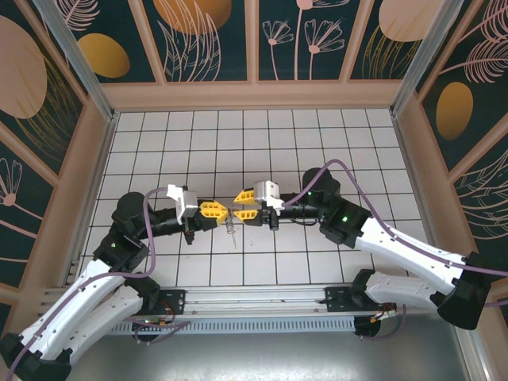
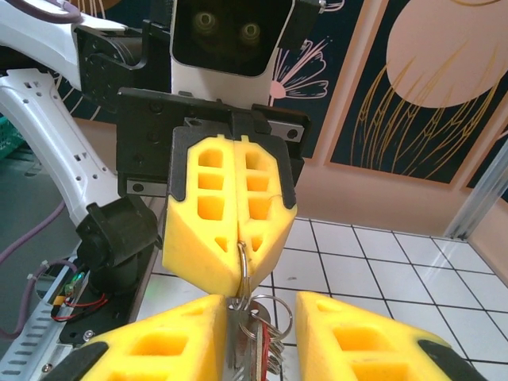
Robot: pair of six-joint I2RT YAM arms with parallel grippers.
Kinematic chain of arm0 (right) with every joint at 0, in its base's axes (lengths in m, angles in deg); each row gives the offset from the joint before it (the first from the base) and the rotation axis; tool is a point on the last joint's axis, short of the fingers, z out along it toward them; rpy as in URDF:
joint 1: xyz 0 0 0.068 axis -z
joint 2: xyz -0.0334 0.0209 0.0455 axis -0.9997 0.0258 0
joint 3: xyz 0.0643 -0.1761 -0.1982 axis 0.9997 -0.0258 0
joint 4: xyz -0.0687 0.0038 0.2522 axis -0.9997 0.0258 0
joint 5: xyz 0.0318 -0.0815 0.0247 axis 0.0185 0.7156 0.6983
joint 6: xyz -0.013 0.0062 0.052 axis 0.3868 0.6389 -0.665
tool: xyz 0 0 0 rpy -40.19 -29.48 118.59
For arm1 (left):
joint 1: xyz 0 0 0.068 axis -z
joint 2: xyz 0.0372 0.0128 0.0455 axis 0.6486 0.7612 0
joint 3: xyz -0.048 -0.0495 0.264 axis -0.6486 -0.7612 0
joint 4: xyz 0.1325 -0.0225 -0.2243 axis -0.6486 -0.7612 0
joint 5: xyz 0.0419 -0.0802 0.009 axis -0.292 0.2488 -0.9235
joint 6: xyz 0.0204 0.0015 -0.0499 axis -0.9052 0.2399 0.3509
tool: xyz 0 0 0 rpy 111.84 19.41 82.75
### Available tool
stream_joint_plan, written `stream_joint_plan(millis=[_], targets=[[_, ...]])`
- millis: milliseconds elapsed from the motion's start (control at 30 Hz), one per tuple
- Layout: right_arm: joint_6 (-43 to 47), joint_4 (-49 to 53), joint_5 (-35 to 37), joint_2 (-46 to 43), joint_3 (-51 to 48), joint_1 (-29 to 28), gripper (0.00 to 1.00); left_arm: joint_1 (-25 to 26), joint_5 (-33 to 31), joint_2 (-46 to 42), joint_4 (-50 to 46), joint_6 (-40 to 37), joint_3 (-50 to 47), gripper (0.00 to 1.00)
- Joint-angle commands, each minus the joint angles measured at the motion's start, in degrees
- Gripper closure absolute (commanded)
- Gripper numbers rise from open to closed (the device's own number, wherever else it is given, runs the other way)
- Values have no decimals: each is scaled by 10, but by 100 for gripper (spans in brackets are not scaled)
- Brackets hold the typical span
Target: Put the keys on the keyring
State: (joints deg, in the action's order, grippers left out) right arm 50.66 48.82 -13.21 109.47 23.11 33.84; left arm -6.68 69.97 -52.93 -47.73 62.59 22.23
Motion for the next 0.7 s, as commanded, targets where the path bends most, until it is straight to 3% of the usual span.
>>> stream_joint_plan(millis=[0, 333, 667], targets=[[11, 0, -20, 14, 23, -5, 72, 0, 14, -2, 18, 0, 3, 100], [16, 4, -23, 29, 29, -6, 68, 0, 17, 1, 17, 0, 5, 100], [20, 19, -16, 40, 30, -7, 81, -1, 17, 0, 23, 2, 7, 100]])
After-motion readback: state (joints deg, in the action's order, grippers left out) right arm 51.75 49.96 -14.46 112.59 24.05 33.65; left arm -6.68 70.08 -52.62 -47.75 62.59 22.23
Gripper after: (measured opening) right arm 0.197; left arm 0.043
